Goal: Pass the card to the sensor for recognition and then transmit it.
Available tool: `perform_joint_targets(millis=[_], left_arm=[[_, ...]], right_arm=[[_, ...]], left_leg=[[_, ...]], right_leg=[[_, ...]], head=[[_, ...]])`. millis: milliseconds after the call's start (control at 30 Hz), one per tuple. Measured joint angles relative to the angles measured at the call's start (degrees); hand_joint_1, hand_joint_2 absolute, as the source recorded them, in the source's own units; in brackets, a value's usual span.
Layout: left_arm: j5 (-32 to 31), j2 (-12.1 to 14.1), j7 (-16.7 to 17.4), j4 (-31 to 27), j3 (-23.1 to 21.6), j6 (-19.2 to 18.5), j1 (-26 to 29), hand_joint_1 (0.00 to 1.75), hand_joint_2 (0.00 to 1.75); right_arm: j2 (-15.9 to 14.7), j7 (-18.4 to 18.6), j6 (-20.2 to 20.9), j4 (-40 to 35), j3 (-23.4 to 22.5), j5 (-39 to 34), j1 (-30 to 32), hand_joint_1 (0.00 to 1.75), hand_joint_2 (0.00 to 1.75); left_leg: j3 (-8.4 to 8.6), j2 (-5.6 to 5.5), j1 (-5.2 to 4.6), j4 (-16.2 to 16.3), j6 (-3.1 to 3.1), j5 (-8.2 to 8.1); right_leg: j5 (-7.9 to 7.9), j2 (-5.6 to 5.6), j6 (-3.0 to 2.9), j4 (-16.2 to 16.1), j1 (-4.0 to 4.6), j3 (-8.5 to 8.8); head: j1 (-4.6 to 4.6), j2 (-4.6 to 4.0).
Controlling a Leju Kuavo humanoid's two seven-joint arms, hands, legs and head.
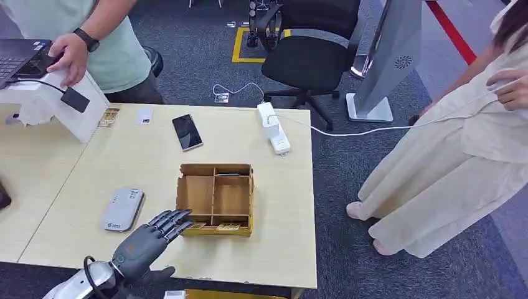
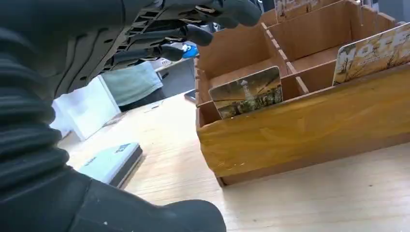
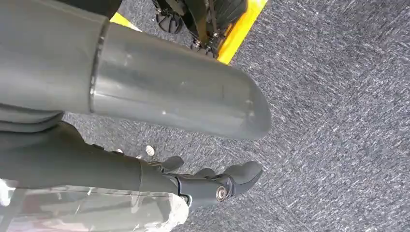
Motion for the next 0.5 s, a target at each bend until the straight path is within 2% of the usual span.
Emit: perform_joint_targets(millis=[100, 300, 500], left_arm=[[-0.94, -0.97, -1.01, 0.81, -0.83, -0.31, -1.43, 0.0, 1.75], [-3.26, -5.91, -0.57, 4.57, -4.35, 0.29, -6.0, 0.0, 1.75], [-3.58, -8.83, -0.57, 6.45, -5.9, 0.39, -8.28, 0.0, 1.75]], right_arm=[[0.0, 0.0, 0.11, 0.02, 0.0, 0.42, -0.01, 0.0, 0.0], [0.0, 0.17, 0.66, 0.02, 0.04, 1.23, -0.19, 0.0, 0.0], [0.0, 0.59, 0.66, 0.02, 0.07, 1.44, -0.27, 0.0, 0.0]], left_leg=[[0.0, -0.05, -0.01, 0.0, 0.0, 0.0], [0.0, -0.06, -0.01, 0.01, 0.02, 0.02], [0.0, -0.05, -0.01, 0.02, 0.01, 0.01]], right_leg=[[0.0, -0.05, 0.0, 0.0, 0.0, 0.0], [0.02, -0.07, 0.01, 0.0, -0.01, 0.03], [0.03, -0.04, 0.0, 0.0, -0.01, 0.01]], head=[[0.02, 0.0], [0.02, -0.02], [0.0, -0.02]])
